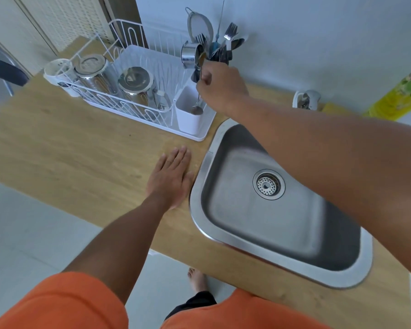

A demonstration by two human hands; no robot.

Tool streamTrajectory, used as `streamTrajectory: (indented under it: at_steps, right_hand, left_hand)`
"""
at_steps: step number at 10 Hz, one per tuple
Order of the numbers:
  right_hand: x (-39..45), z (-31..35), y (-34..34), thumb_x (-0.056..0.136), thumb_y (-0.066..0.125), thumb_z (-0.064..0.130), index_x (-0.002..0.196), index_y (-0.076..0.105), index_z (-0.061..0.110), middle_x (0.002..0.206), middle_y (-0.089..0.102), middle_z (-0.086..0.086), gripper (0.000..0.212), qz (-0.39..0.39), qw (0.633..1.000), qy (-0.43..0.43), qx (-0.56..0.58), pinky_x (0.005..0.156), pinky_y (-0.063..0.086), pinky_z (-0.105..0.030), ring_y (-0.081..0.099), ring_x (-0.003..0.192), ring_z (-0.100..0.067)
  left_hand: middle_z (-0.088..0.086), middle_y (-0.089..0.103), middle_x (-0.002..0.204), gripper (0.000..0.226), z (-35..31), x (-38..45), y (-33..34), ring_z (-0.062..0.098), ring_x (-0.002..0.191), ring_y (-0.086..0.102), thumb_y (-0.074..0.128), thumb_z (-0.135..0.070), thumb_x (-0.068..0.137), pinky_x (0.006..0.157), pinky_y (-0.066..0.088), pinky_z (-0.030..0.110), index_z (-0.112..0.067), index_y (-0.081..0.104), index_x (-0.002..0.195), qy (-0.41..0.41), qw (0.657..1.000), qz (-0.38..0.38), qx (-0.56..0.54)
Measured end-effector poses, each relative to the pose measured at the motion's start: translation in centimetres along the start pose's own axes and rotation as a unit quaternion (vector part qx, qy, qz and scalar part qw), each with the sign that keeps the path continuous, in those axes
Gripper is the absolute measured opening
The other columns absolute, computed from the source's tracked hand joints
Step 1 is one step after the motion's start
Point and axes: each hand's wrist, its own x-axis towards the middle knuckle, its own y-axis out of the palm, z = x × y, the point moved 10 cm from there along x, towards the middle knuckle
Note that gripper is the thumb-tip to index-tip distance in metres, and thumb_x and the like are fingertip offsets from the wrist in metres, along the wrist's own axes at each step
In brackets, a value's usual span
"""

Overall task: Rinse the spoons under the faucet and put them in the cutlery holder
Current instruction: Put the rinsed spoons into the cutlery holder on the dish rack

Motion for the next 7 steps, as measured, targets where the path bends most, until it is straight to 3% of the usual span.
streamTrajectory:
  at_steps: [1,7]
  right_hand:
    - [-0.5,-1.6,1.2,0.092,0.057,0.027,0.096,0.069,0.023,0.101,0.068,0.003,0.013,0.023,0.999,0.04,0.003,0.077,0.054,-0.032,0.064,0.091,-0.021]
    - [-6.1,-5.2,5.0,0.094,0.047,0.028,0.1,0.064,0.026,0.11,0.067,0.003,0.019,0.12,0.987,0.102,-0.039,0.079,0.049,-0.034,0.062,0.1,-0.025]
  left_hand:
    - [-0.005,0.004,0.175,0.063,0.0,0.0,0.1,0.011,0.16,-0.002,0.017,-0.046,0.109,0.13,0.0,0.041,-0.021,0.01,0.167,0.002,1.0,-0.001,-0.005]
    - [-0.005,0.01,0.174,0.068,-0.1,0.0,-0.4,0.01,0.16,0.002,0.017,-0.05,0.105,0.13,-0.001,0.038,-0.02,0.018,0.166,0.005,0.999,-0.025,-0.023]
